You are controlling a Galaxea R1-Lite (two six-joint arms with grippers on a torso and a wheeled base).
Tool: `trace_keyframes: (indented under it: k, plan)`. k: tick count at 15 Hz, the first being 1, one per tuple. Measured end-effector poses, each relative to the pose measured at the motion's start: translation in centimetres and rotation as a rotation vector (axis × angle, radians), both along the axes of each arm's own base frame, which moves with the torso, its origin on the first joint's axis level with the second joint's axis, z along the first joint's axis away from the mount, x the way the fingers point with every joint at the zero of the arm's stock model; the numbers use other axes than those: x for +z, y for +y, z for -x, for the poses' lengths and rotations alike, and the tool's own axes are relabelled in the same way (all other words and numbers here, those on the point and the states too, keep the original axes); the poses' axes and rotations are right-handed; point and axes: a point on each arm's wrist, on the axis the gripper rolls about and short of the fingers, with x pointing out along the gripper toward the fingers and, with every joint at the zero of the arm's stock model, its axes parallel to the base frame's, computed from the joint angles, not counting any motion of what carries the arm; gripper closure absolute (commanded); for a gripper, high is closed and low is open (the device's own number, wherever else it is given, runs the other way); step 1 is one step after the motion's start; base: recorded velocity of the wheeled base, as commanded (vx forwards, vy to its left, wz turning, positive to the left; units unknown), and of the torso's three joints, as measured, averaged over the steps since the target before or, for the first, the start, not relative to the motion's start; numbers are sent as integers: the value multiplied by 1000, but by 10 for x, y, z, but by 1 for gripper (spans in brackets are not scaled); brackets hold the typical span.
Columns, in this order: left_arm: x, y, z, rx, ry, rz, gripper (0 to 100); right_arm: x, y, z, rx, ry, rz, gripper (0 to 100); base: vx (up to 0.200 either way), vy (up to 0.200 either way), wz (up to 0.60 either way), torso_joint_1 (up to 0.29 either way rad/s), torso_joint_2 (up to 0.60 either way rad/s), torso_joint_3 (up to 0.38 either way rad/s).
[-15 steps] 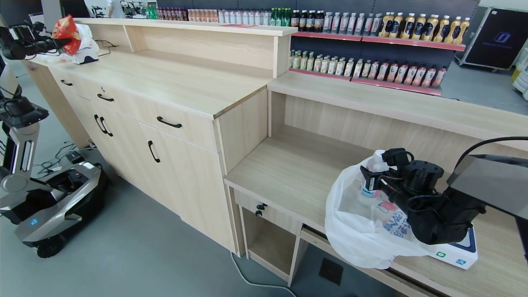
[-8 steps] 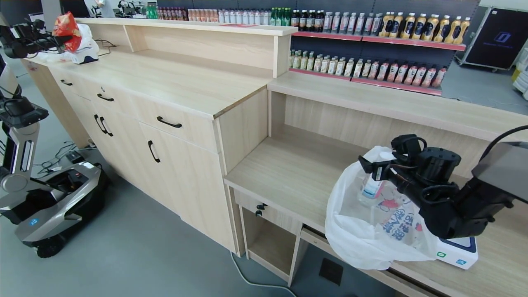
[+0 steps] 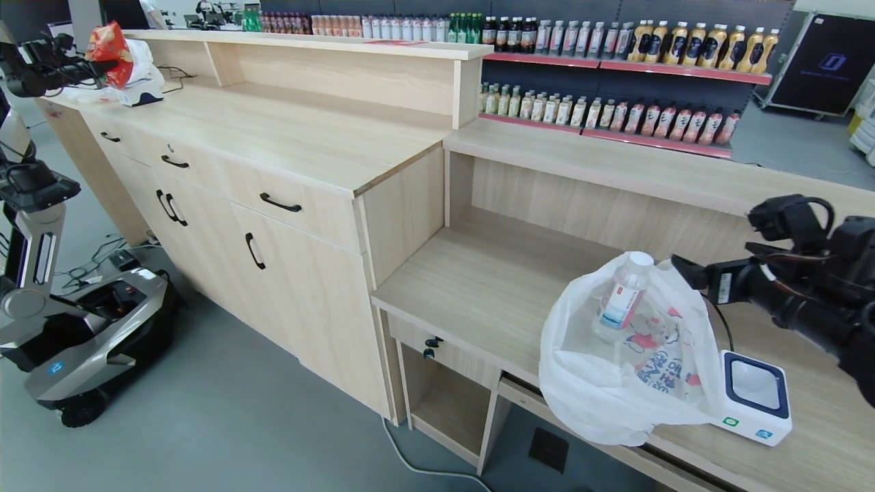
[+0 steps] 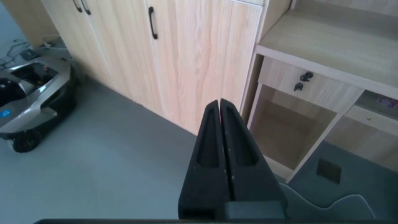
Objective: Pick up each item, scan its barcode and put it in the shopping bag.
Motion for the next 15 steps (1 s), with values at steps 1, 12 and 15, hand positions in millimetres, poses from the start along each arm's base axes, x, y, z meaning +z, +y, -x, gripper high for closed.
trace_keyframes:
  k: [1, 12, 15]
  plan:
    - [0, 0, 0, 0, 0, 0, 100, 5, -8, 15, -32, -3, -3, 0, 0, 0, 0, 0, 0, 0]
    - [0, 0, 0, -1, 0, 0, 100, -22, -107, 124, -1005, 288, -411, 0, 0, 0, -273, 1, 0, 1]
    - [0, 0, 0, 1, 0, 0, 100, -33, -117, 119, -1059, 322, -465, 0, 0, 0, 0, -160, 326, 163]
